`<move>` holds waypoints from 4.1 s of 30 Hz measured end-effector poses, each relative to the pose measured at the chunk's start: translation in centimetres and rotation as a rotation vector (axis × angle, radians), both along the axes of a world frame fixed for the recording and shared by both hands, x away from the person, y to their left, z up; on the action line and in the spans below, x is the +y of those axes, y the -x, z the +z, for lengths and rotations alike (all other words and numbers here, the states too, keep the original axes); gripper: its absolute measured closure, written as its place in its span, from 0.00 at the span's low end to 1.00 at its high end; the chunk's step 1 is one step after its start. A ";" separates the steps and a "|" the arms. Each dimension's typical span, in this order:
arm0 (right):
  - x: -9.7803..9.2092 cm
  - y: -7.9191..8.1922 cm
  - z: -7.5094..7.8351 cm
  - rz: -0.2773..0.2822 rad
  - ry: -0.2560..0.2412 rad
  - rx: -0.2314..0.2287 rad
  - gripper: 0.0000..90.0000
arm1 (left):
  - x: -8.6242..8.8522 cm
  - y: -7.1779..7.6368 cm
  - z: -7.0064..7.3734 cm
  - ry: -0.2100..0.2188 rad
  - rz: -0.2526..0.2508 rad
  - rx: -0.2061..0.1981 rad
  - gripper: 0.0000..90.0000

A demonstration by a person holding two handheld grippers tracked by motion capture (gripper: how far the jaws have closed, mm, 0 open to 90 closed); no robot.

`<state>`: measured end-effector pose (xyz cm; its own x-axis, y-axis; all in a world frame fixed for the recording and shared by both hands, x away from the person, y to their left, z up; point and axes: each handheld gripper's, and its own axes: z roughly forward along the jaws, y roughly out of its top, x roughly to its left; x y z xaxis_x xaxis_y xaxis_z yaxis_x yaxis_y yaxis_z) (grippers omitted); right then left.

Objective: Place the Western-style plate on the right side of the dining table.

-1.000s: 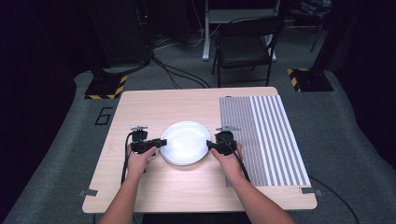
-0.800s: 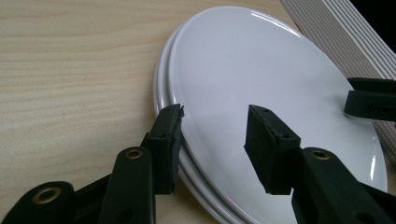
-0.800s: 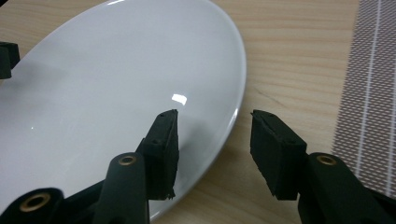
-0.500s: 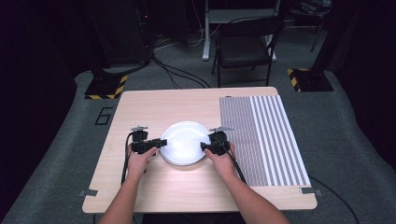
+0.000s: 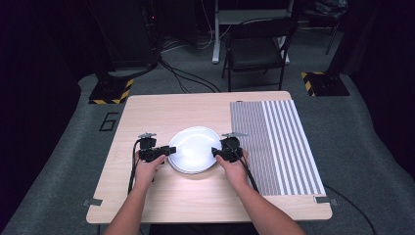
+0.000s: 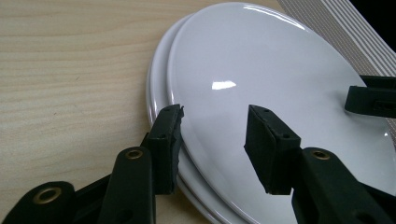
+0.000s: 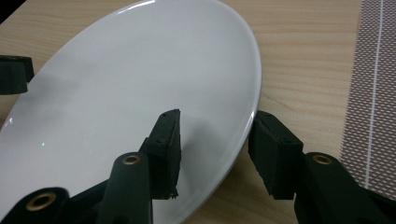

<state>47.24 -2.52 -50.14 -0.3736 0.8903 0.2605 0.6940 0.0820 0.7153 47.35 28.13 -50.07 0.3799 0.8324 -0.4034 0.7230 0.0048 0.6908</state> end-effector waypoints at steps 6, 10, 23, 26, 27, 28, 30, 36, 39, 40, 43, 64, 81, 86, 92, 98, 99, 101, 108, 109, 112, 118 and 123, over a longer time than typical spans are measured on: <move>-0.7 0.3 0.5 0.002 -0.009 0.005 0.60 | -0.5 0.0 -0.1 0.004 -0.012 0.000 0.62; -1.0 0.6 0.8 -0.005 -0.024 0.009 0.60 | -0.8 0.0 -0.2 0.007 -0.015 0.003 0.62; -2.4 0.7 0.7 -0.036 -0.029 0.018 0.60 | -1.8 -0.3 -0.2 0.022 -0.051 0.008 0.62; -2.7 0.7 0.7 -0.035 -0.030 0.017 0.59 | -2.1 -0.4 -0.2 0.023 -0.056 0.012 0.62; -2.7 0.8 0.8 -0.041 -0.033 0.017 0.59 | -2.2 -0.4 -0.2 0.025 -0.056 0.012 0.62; -2.8 0.8 0.8 -0.043 -0.025 0.015 0.59 | -2.2 -0.5 -0.2 0.024 -0.061 0.014 0.62; -3.0 0.8 0.9 -0.044 -0.028 0.012 0.59 | -2.4 -0.5 -0.3 0.036 -0.055 0.016 0.62; -3.5 1.0 1.1 -0.049 -0.032 0.009 0.59 | -3.0 -0.7 -0.3 0.037 -0.065 0.021 0.62; -3.9 1.1 1.2 -0.059 -0.032 0.009 0.59 | -3.2 -0.8 -0.4 0.042 -0.080 0.022 0.62; -3.9 1.1 1.2 -0.059 -0.036 0.006 0.59 | -3.4 -0.8 -0.4 0.043 -0.079 0.024 0.62; -4.3 1.2 1.4 -0.068 -0.034 0.004 0.59 | -3.7 -0.9 -0.4 0.033 -0.096 0.022 0.62; -5.8 1.6 0.9 -0.089 -0.049 0.021 0.60 | -5.2 -0.9 -0.4 0.033 -0.137 0.012 0.64; -6.0 2.1 -0.1 -0.097 -0.074 0.046 0.56 | -6.1 -0.8 -1.0 0.024 -0.143 0.030 0.56; -5.8 2.1 -0.3 -0.107 -0.082 0.052 0.53 | -6.6 -0.6 -1.0 0.035 -0.151 0.030 0.55; -5.8 2.2 -0.5 -0.106 -0.086 0.047 0.53 | -7.0 -0.5 -0.9 0.025 -0.159 0.026 0.55; -5.9 2.5 -0.6 -0.110 -0.099 0.047 0.52 | -7.1 -0.4 -0.9 0.028 -0.150 0.020 0.55; -5.9 2.5 -0.7 -0.107 -0.101 0.047 0.52 | -7.1 -0.3 -0.8 0.021 -0.147 0.017 0.55; -5.8 2.5 -0.7 -0.108 -0.101 0.046 0.51 | -7.2 -0.3 -0.8 0.018 -0.147 0.018 0.55; -5.6 2.9 -0.8 -0.119 -0.101 0.054 0.50 | -7.4 -0.1 -0.7 0.003 -0.145 0.014 0.55; -5.6 2.9 -0.8 -0.120 -0.102 0.056 0.50 | -7.4 -0.1 -0.7 0.004 -0.146 0.014 0.55; -5.6 3.0 -0.7 -0.122 -0.101 0.059 0.50 | -7.3 -0.1 -0.7 0.010 -0.141 0.019 0.55; -5.6 3.1 -0.7 -0.115 -0.110 0.065 0.50 | -7.2 0.0 -0.6 0.009 -0.135 0.013 0.56; -5.9 3.2 -0.6 -0.115 -0.127 0.065 0.51 | -7.4 0.1 -0.5 0.023 -0.125 0.008 0.56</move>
<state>44.06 -8.41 -50.69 -0.2500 0.8846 0.3937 0.7385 -0.0888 0.6684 47.22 20.70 -50.53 0.4765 0.7693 -0.4255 0.7245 -0.0694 0.6858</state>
